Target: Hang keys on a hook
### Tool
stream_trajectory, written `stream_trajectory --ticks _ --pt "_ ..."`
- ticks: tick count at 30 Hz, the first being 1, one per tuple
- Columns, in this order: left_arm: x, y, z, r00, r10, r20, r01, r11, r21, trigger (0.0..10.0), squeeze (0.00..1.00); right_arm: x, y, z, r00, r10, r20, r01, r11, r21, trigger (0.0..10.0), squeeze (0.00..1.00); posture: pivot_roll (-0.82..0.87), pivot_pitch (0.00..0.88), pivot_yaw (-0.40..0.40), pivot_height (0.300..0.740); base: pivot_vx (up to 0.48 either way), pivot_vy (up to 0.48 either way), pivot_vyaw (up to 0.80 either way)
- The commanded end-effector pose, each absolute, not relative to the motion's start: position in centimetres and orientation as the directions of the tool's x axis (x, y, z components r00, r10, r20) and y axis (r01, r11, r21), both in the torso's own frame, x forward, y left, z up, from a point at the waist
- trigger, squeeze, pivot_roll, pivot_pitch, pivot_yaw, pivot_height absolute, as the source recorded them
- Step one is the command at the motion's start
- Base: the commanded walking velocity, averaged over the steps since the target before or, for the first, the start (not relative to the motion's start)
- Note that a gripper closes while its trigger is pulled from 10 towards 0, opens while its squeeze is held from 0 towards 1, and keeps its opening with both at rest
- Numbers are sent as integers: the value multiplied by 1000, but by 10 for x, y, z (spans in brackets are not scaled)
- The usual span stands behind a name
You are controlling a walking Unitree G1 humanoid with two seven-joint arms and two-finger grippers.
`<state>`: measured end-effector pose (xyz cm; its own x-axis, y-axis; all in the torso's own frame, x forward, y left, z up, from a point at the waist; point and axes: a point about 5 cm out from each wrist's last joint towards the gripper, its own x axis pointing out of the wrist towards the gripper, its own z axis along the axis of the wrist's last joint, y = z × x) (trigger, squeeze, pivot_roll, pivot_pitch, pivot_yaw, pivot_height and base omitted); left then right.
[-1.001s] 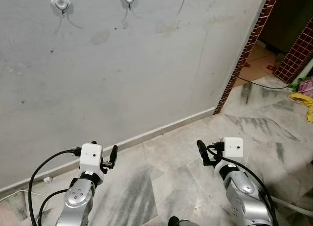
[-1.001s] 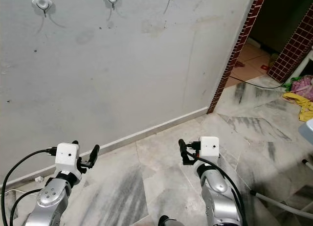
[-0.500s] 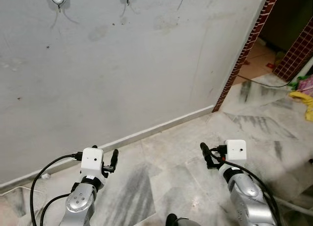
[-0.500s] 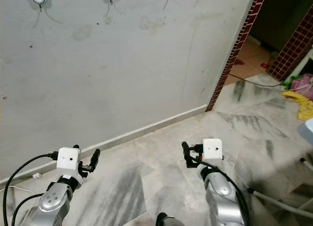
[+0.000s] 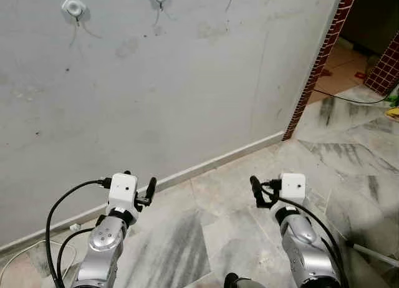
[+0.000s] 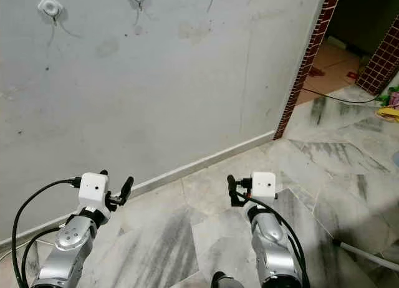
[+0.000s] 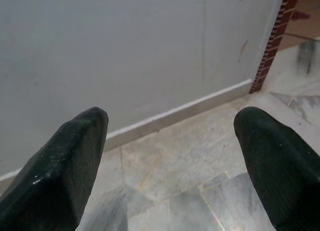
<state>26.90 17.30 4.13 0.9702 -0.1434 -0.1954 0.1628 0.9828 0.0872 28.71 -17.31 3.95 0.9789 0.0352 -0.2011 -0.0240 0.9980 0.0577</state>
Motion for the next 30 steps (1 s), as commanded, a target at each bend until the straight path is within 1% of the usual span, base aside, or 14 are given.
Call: stream_trajectory --ticks 1,5,30 --pt "266 180 36 969 -124 -216 148 984 100 10000 0 290 -177 47 986 20 -167 -9 998 64 10000 0 -8 112 55 740 0 0 0" --pt "263 182 37 975 -102 -196 122 988 93 10000 0 291 -183 51 988 17 -151 -12 999 38 10000 0 -4 113 36 740 0 0 0" --pt "263 182 37 975 -102 -196 122 988 93 10000 0 291 -183 51 988 17 -151 -12 999 38 10000 0 -4 113 36 740 0 0 0"
